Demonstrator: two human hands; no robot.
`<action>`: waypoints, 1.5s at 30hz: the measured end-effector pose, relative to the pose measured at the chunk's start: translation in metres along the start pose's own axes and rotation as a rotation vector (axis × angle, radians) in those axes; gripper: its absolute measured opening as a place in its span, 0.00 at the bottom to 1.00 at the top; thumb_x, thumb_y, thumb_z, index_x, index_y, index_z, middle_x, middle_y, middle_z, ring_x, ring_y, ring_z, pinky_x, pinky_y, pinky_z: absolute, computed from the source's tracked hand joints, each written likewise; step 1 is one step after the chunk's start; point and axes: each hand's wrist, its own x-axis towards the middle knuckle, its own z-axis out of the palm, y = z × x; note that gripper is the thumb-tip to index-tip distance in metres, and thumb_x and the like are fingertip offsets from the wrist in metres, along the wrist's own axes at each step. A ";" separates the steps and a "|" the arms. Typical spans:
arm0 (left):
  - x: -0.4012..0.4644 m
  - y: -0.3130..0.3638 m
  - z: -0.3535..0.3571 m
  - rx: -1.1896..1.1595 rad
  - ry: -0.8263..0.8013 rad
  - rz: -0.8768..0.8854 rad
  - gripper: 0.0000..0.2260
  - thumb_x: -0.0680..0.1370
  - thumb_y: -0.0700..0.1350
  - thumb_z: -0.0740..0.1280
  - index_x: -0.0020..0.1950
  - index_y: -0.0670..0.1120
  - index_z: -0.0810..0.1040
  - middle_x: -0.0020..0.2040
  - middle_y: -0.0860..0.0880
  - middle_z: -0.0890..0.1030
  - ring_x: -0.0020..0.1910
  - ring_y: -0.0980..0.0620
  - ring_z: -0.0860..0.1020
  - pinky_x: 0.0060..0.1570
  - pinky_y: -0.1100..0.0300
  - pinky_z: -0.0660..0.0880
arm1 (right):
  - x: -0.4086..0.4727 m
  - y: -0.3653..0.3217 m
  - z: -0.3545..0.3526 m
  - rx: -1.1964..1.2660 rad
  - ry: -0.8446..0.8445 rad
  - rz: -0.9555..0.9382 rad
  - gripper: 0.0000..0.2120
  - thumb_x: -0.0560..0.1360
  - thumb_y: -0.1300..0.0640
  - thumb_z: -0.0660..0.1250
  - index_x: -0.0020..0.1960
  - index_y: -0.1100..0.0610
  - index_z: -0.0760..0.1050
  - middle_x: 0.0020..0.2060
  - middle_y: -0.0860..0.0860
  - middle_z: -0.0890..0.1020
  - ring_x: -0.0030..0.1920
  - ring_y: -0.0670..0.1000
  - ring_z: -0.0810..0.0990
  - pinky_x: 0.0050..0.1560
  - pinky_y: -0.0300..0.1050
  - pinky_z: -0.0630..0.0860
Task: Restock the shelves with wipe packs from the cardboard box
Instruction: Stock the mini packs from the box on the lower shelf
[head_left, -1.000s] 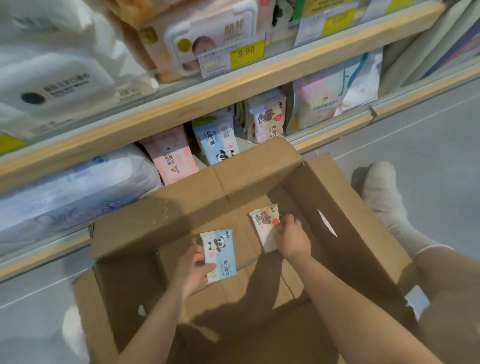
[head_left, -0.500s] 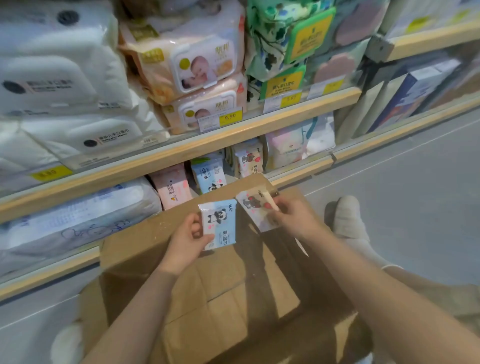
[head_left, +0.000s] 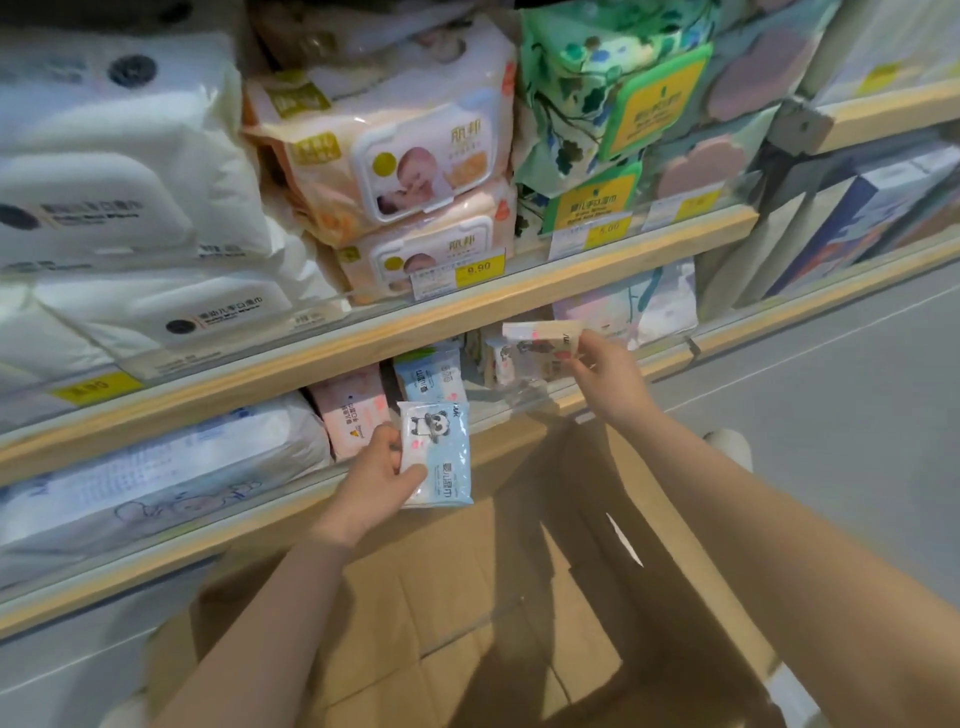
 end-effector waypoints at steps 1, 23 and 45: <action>0.001 -0.004 0.001 0.007 -0.001 0.000 0.11 0.74 0.42 0.66 0.51 0.52 0.66 0.49 0.52 0.81 0.47 0.54 0.81 0.49 0.46 0.78 | 0.006 0.005 0.007 -0.014 -0.021 0.012 0.14 0.78 0.62 0.61 0.62 0.57 0.75 0.57 0.54 0.81 0.57 0.54 0.78 0.49 0.39 0.70; -0.006 -0.010 0.007 -0.152 0.001 0.064 0.11 0.77 0.38 0.65 0.49 0.53 0.67 0.45 0.56 0.84 0.45 0.54 0.83 0.46 0.41 0.79 | -0.016 -0.021 0.030 -0.042 -0.122 0.053 0.18 0.76 0.50 0.65 0.61 0.60 0.77 0.54 0.54 0.81 0.49 0.50 0.77 0.47 0.39 0.68; -0.009 -0.015 0.017 0.231 0.073 0.203 0.08 0.71 0.57 0.70 0.49 0.68 0.76 0.50 0.66 0.77 0.47 0.61 0.74 0.49 0.56 0.73 | 0.014 -0.001 0.018 -0.067 -0.026 0.040 0.09 0.78 0.61 0.63 0.57 0.61 0.74 0.49 0.56 0.81 0.49 0.53 0.78 0.45 0.39 0.67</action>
